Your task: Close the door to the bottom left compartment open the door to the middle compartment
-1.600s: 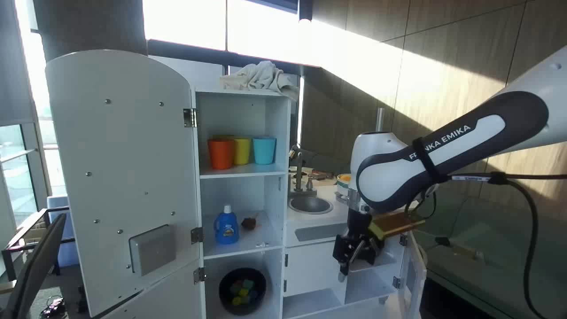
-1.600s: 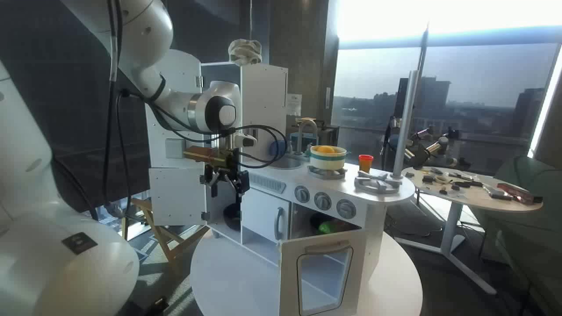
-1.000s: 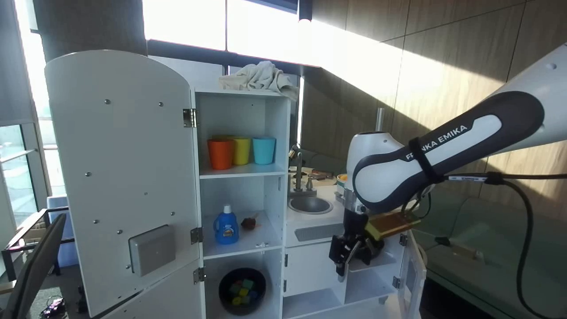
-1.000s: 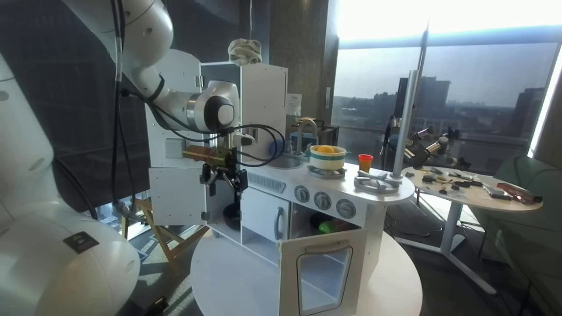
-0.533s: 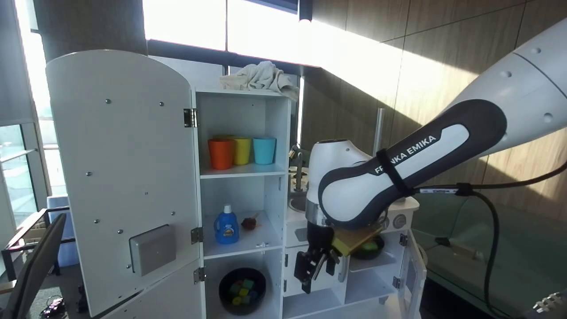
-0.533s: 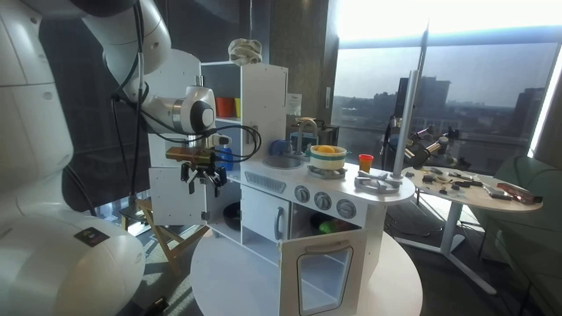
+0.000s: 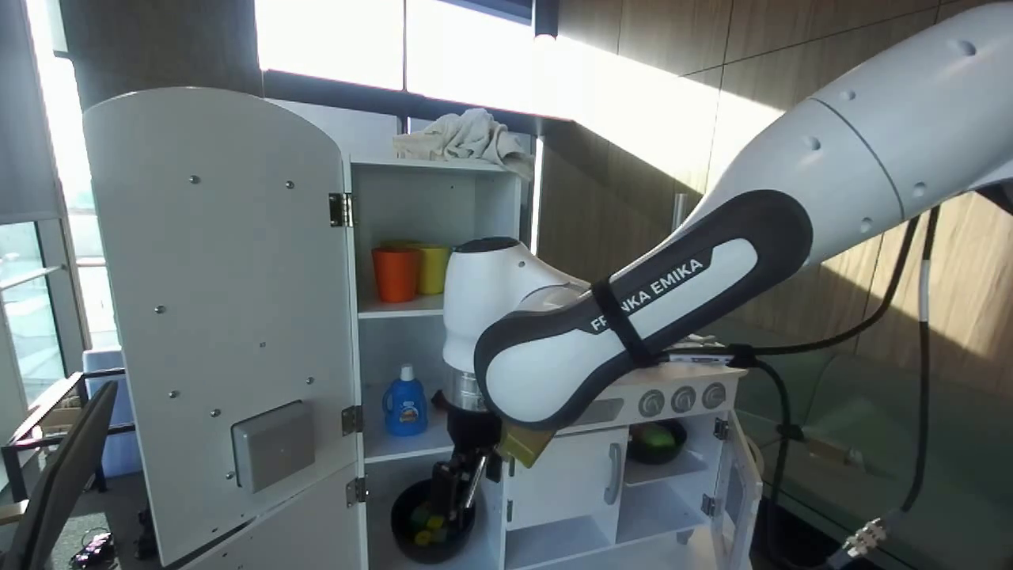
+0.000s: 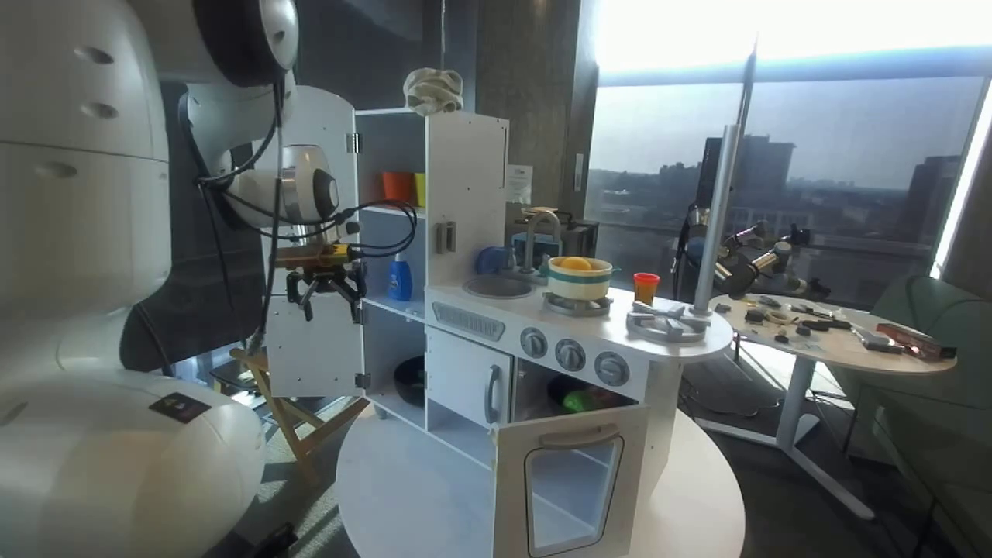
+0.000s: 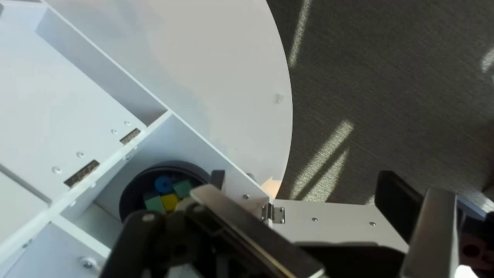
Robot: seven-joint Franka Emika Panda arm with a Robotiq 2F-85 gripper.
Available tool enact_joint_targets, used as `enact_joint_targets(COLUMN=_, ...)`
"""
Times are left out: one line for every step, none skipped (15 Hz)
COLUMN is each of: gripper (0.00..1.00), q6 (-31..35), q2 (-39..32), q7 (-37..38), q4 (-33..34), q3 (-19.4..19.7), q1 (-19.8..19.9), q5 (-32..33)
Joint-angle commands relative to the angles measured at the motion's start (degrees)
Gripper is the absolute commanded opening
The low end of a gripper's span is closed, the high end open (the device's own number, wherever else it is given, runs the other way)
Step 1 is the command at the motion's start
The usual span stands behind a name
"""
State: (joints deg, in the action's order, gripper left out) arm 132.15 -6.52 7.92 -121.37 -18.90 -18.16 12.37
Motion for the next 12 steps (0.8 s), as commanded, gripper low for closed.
enact_joint_targets(gripper=1.00, q6=-3.99, q2=-9.59, q7=3.58, q4=13.14, q3=0.72, q1=-2.90, q5=3.21)
enact_joint_targets(gripper=1.00, q6=-4.88, q2=-11.57, q7=5.22, q4=15.83, q3=1.02, q1=-3.91, q5=3.39)
enact_joint_targets(gripper=1.00, q6=-6.27, q2=-13.44, q7=6.30, q4=18.29, q3=1.18, q1=-4.86, q5=2.83)
enact_joint_targets(gripper=1.00, q6=-7.57, q2=-15.06, q7=5.51, q4=20.47, q3=1.03, q1=-5.62, q5=1.95)
enact_joint_targets(gripper=1.00, q6=-8.84, q2=-16.50, q7=5.24, q4=22.42, q3=0.86, q1=-6.54, q5=1.43)
enact_joint_targets(gripper=1.00, q6=-9.97, q2=-17.86, q7=5.67, q4=24.29, q3=0.77, q1=-7.83, q5=1.43)
enact_joint_targets(gripper=1.00, q6=-11.10, q2=-19.16, q7=7.18, q4=26.22, q3=1.07, q1=-9.22, q5=1.61)
enact_joint_targets(gripper=1.00, q6=-11.93, q2=-20.43, q7=9.90, q4=28.14, q3=1.53, q1=-10.96, q5=2.09)
enact_joint_targets(gripper=1.00, q6=-12.82, q2=-21.68, q7=13.20, q4=30.16, q3=2.14, q1=-12.62, q5=2.36)
enact_joint_targets(gripper=1.00, q6=-13.60, q2=-22.96, q7=17.06, q4=32.31, q3=2.76, q1=-14.45, q5=2.47)
enact_joint_targets(gripper=1.00, q6=-15.15, q2=-24.21, q7=19.94, q4=34.59, q3=3.05, q1=-15.96, q5=1.70)
enact_joint_targets(gripper=1.00, q6=-15.55, q2=-25.54, q7=24.36, q4=36.95, q3=4.08, q1=-17.92, q5=1.95)
